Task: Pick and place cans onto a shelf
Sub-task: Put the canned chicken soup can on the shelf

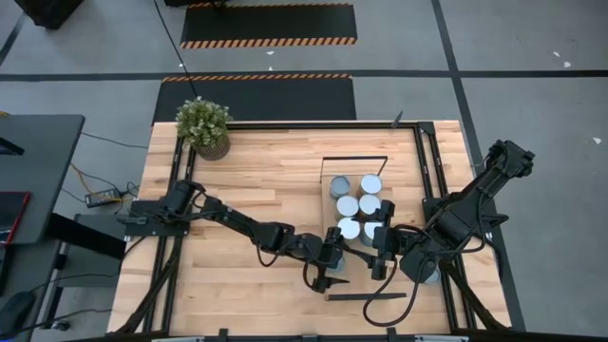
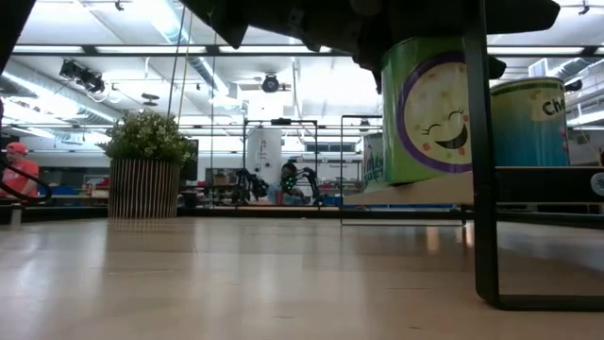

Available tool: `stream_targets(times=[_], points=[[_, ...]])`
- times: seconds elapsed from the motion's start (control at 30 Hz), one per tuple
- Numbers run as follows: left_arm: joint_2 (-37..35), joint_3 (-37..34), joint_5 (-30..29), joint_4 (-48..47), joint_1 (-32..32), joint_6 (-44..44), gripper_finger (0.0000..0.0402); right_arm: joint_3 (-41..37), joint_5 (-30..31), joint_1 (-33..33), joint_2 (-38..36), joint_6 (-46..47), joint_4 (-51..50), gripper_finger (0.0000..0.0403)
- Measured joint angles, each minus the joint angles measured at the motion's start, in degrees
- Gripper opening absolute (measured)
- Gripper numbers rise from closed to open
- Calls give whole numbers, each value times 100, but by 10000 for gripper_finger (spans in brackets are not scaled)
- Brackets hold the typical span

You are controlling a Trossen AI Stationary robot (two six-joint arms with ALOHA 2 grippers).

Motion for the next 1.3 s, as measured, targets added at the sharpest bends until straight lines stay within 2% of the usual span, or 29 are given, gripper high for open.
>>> stream_targets(times=[0.33, 0.8, 1.2, 1.3], points=[[302, -2, -56, 460, 4, -39, 393, 0, 0, 0, 0, 0, -1, 352], [209, -1, -69, 551, -11, 153, 393, 0, -2, 0, 0, -4, -3, 352], [-730, 2, -374, -1167, -89, 751, 393, 0, -4, 150, 0, -119, 91, 352], [-858, 0, -667, -1521, -197, 1012, 393, 0, -7, 270, 0, -138, 98, 352]])
